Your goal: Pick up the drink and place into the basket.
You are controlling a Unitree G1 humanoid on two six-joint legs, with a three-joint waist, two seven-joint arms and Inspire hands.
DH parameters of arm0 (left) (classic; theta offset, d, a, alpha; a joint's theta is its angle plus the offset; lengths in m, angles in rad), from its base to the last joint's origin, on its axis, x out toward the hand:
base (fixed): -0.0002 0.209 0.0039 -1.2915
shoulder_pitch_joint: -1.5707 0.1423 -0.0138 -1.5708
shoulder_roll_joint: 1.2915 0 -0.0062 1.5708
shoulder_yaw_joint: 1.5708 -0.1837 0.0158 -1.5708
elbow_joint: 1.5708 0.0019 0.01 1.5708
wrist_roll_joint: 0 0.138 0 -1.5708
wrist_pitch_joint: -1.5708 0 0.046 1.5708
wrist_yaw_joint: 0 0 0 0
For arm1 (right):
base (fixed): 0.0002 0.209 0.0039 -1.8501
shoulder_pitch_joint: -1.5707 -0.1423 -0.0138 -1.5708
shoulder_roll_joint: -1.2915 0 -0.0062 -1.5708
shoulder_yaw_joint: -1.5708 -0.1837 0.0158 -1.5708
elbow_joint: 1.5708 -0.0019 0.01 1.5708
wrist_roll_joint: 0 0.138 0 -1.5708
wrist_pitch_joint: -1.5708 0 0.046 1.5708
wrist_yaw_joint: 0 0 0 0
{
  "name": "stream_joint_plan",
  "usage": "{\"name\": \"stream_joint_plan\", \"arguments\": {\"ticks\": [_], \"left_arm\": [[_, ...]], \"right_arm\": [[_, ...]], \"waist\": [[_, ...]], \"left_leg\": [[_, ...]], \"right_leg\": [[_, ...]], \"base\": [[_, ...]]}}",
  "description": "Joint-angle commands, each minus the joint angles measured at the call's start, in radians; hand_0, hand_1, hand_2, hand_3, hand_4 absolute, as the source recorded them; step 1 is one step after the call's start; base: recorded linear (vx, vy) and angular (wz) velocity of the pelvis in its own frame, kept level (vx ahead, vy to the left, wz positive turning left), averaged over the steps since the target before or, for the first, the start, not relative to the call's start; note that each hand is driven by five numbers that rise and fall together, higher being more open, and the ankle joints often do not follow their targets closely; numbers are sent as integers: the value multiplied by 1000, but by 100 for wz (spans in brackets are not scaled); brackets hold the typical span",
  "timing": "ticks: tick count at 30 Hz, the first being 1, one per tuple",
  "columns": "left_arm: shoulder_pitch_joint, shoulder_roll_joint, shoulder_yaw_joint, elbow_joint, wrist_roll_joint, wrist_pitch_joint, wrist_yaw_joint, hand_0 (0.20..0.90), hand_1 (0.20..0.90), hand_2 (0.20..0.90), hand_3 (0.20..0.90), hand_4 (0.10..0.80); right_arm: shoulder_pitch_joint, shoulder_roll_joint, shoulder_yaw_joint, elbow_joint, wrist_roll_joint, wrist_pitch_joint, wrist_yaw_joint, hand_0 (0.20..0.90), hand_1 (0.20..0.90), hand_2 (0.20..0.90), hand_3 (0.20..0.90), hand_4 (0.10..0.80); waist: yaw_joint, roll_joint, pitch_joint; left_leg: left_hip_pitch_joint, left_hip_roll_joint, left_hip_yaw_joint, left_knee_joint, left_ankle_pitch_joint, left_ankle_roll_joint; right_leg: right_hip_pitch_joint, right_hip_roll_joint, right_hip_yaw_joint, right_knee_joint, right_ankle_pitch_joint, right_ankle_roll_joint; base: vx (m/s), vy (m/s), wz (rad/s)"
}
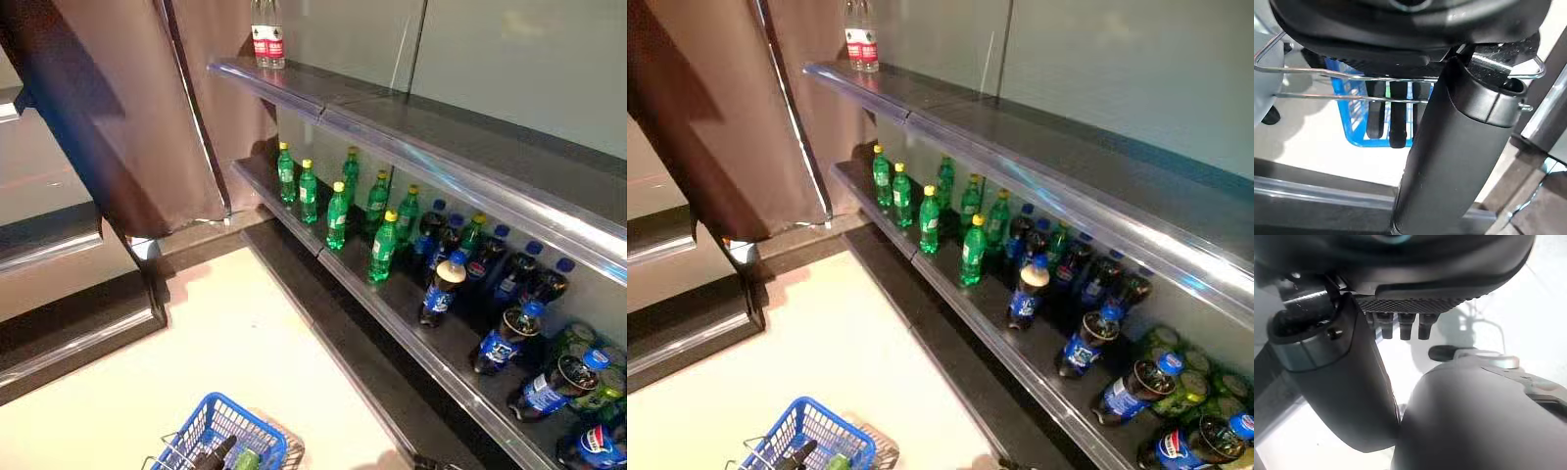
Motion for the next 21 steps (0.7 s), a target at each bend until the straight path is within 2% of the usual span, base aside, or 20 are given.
{"name": "stream_joint_plan", "arguments": {"ticks": [1, 5, 8, 10, 15, 21], "left_arm": [[-86, -67, 15, -26, -36, 9, -118, 300, 300, 300, 200, 100], [-85, -64, 21, -23, -39, -1, -110, 300, 300, 300, 200, 100], [-89, -71, 18, -26, -48, -42, -96, 300, 300, 300, 200, 100], [-89, -74, 21, -27, -50, -68, -70, 300, 300, 300, 200, 100], [-94, -67, 48, -5, 3, -124, 103, 300, 300, 300, 200, 100], [-94, -74, 65, 12, 18, -148, 133, 300, 300, 300, 200, 100]], "right_arm": [[-69, -46, -35, 48, 9, -16, 3, 900, 900, 900, 900, 800], [-67, -46, -35, 47, 13, -22, 6, 900, 900, 900, 900, 800], [-69, -39, -27, 41, 23, -25, 6, 900, 900, 900, 900, 800], [-69, -37, -25, 39, 29, -26, 5, 900, 900, 900, 900, 800], [-69, -30, -22, 46, 40, -36, 5, 900, 900, 900, 900, 800], [-65, -19, -13, 42, 67, -46, 19, 900, 900, 900, 900, 800]], "waist": [[2, 5, -12], [2, 5, -13], [3, 0, -12], [5, -1, -11], [9, -5, -16], [7, -6, -20]], "left_leg": [[-40, -71, 37, 41, -86, 11], [-38, -69, 39, 40, -84, 10], [-37, -69, 38, 40, -85, 10], [-38, -69, 38, 41, -85, 10], [-34, -68, 34, 32, -81, 8], [-30, -64, 36, 21, -76, 4]], "right_leg": [[27, 22, -36, 38, -99, 8], [28, 23, -38, 39, -99, 8], [30, 25, -38, 38, -99, 7], [33, 25, -39, 36, -100, 7], [38, 26, -42, 29, -98, 9], [41, 28, -40, 22, -95, 9]], "base": [[0, 0, 0], [0, 0, 0], [0, 0, 0], [0, 0, 0], [0, 0, 0], [2, -2, 2]]}}
